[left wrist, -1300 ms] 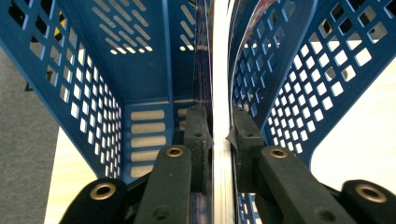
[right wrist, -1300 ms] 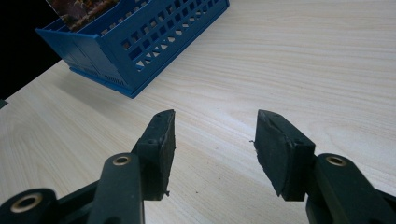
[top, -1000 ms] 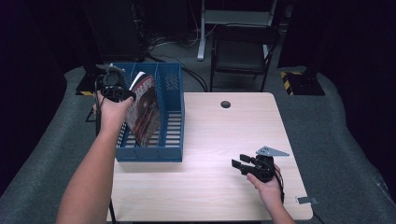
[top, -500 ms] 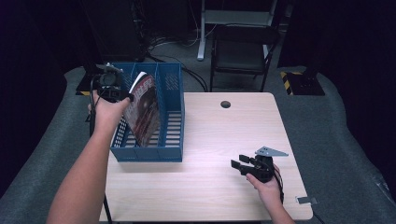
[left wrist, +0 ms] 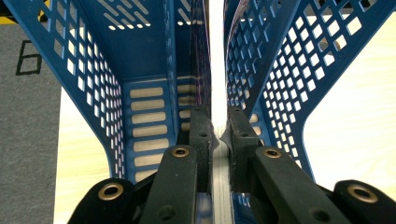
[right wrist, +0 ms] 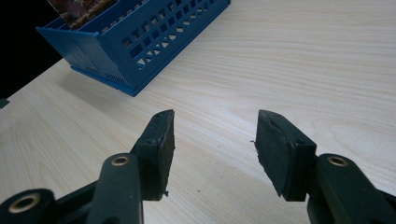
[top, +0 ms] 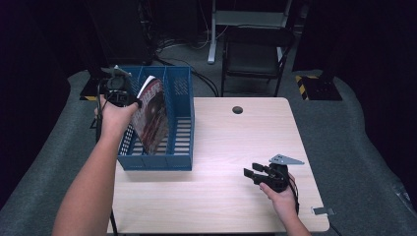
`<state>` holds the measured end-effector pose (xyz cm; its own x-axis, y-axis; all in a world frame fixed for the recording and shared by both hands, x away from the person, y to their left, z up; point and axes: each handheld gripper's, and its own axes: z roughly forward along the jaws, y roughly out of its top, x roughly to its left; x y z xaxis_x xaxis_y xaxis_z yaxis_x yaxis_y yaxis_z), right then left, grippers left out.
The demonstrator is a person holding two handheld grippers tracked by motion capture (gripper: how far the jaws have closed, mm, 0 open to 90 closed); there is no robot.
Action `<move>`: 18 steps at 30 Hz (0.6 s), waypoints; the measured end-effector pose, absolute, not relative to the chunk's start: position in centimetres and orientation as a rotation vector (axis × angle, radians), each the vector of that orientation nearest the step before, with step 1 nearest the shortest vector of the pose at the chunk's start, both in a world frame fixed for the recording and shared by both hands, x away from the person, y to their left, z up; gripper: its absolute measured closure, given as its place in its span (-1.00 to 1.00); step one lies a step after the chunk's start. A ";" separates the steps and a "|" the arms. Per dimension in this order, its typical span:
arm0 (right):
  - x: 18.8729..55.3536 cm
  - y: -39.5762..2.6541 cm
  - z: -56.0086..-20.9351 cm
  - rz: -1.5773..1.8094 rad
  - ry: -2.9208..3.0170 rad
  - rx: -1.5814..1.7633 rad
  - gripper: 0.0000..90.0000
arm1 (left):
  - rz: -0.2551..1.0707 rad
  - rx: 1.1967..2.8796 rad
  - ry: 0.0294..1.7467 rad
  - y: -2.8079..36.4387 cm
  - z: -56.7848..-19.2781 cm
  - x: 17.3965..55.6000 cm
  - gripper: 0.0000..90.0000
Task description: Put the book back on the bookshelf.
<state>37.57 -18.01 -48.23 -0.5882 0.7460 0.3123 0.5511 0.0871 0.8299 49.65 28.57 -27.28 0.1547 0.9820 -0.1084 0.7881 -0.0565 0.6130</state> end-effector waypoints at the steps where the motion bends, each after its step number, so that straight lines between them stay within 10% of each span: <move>1: 37.6 -18.0 -48.2 1.510 2.167 1.314 0.04 | 0.458 1.892 1.683 28.6 -27.3 49.7 0.85; 18: 37.6 -18.0 -48.2 1.509 2.172 1.313 0.04 | 0.417 1.923 1.696 28.7 -27.0 49.9 0.85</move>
<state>37.60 -18.02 -48.24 -0.5900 0.7445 0.3124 0.5524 0.0901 0.8287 49.95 28.70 -27.03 0.1612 0.9799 -0.1172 0.8139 -0.0648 0.5773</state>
